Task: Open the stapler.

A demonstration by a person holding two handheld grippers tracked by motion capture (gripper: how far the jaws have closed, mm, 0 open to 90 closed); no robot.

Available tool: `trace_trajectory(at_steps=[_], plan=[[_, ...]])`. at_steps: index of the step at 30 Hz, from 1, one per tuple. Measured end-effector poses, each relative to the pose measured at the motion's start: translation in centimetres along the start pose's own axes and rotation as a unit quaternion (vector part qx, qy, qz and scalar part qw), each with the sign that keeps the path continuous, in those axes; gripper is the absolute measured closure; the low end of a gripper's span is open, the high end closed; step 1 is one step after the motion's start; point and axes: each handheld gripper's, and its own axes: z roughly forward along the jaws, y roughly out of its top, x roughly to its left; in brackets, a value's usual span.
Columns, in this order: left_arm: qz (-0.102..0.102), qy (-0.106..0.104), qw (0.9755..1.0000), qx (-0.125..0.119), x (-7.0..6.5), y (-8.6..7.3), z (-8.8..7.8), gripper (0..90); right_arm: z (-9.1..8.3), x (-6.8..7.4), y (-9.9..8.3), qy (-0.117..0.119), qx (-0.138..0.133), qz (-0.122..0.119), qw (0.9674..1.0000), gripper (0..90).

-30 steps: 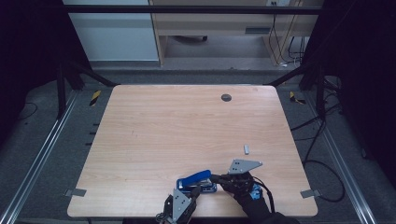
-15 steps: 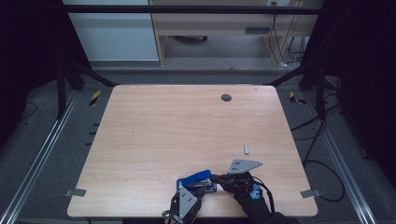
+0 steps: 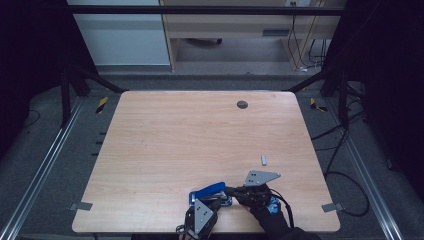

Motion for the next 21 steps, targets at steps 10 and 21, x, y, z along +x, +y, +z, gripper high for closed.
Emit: trace_trajectory(at_steps=[10,21], plan=[[0.001,0.006,1.0000,-0.003,-0.02,-0.10,-0.06,89.8,-0.01,0.05,0.18,0.006,-0.005,-0.002,1.0000,90.0],[0.001,0.007,1.0000,-0.003,-0.05,-0.12,-0.07,89.8,-0.03,0.24,0.58,0.015,-0.012,-0.003,0.9998,90.0]])
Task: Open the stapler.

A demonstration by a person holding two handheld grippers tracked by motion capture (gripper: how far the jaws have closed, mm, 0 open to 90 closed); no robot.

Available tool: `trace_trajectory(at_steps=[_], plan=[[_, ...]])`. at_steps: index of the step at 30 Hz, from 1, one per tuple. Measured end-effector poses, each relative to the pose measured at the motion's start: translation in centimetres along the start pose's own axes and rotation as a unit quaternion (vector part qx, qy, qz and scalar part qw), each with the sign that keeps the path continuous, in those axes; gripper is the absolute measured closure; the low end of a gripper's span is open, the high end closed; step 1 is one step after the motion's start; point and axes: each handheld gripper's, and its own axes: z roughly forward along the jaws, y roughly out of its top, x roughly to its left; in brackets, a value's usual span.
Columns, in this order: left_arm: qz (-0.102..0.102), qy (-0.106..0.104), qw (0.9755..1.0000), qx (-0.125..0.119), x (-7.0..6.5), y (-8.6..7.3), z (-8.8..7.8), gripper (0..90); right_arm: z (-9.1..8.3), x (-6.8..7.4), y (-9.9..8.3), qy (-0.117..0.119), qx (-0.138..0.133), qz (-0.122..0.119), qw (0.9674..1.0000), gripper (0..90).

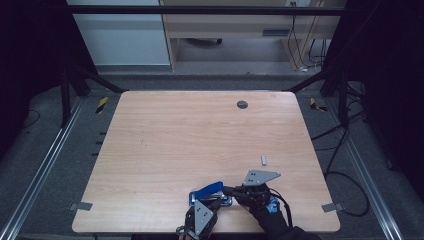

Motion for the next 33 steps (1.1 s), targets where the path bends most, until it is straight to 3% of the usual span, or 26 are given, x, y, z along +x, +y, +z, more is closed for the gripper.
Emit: trace_trajectory(at_steps=[33], plan=[[0.001,0.002,1.0000,-0.002,0.0,-0.1,-0.1,89.8,1.3,0.8,2.0,0.019,-0.007,-0.021,0.9996,90.0]])
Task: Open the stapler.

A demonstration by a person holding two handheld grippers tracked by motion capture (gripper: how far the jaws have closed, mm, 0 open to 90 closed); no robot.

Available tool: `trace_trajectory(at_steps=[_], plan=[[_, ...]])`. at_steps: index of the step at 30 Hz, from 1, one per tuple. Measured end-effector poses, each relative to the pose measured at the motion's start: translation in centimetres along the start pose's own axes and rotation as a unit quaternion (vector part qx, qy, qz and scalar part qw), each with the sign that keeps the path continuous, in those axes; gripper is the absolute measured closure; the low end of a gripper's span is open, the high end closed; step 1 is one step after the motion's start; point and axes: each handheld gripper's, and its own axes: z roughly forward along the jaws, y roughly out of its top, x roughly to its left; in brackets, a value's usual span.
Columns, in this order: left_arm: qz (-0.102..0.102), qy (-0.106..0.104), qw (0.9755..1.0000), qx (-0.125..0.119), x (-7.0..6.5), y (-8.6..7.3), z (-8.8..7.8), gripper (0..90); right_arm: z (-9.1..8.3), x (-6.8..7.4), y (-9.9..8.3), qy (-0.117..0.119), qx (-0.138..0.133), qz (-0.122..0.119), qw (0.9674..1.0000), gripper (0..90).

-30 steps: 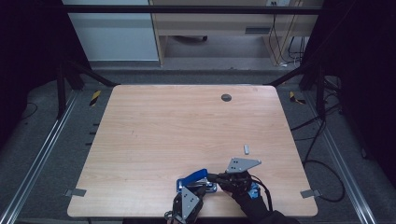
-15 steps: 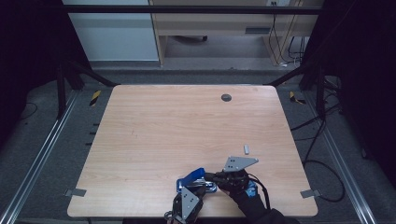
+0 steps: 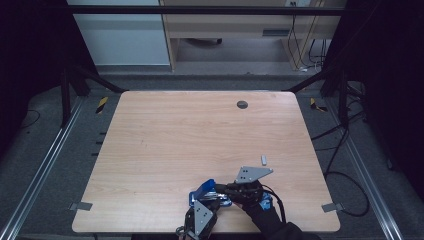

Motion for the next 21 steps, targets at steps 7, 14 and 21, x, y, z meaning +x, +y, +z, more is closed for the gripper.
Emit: trace_trajectory(at_steps=[7,14,21], plan=[[0.000,0.001,1.0000,0.000,0.0,0.0,0.0,89.9,0.3,0.0,0.3,0.003,0.001,0.003,1.0000,90.0],[0.002,0.001,1.0000,0.000,0.0,0.0,0.0,89.9,0.5,0.2,0.6,0.007,-0.001,0.001,1.0000,90.0],[0.003,0.003,1.0000,0.000,-0.1,0.0,0.0,89.9,1.1,0.4,1.0,0.013,-0.005,-0.001,0.9999,90.0]])
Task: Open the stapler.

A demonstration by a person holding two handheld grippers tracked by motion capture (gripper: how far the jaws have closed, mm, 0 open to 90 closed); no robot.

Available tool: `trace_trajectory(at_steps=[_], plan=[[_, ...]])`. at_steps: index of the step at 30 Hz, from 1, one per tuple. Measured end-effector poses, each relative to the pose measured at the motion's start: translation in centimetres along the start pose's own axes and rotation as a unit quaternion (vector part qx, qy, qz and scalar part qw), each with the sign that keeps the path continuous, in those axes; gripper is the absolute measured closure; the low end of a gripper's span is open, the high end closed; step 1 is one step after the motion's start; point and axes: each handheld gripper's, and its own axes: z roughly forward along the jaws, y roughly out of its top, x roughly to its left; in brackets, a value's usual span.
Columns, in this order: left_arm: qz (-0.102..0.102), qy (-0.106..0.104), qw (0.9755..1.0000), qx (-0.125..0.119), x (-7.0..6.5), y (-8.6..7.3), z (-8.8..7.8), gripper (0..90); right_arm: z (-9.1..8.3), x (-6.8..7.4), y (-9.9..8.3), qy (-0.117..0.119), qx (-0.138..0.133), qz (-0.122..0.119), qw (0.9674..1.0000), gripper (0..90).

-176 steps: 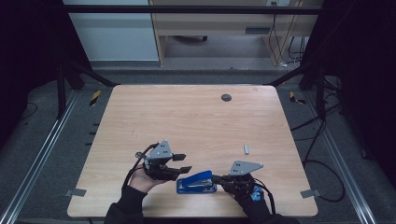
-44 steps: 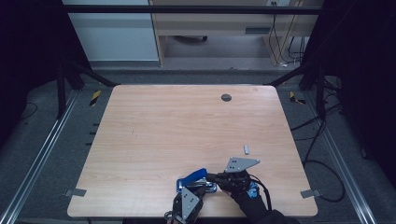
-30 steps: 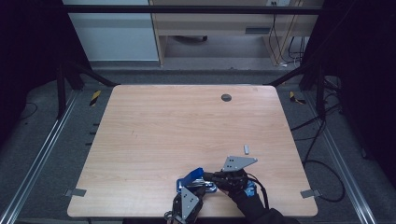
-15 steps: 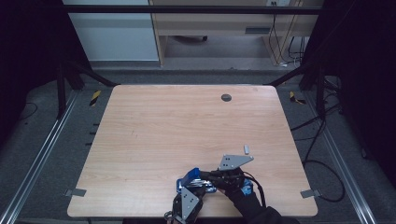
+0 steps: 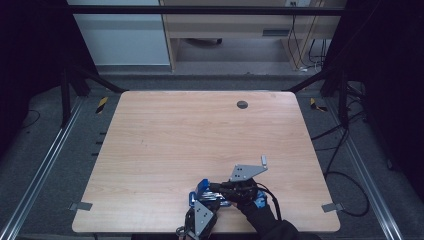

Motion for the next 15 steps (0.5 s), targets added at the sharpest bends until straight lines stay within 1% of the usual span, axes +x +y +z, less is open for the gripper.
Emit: trace_trajectory(at_steps=[7,15], plan=[[0.000,0.000,1.0000,0.000,0.00,0.00,0.01,89.9,0.67,0.24,0.33,0.005,0.000,0.000,1.0000,90.0],[-0.001,0.002,1.0000,-0.001,-0.02,-0.01,0.01,89.9,0.81,0.18,0.48,0.005,0.002,0.002,1.0000,90.0]])
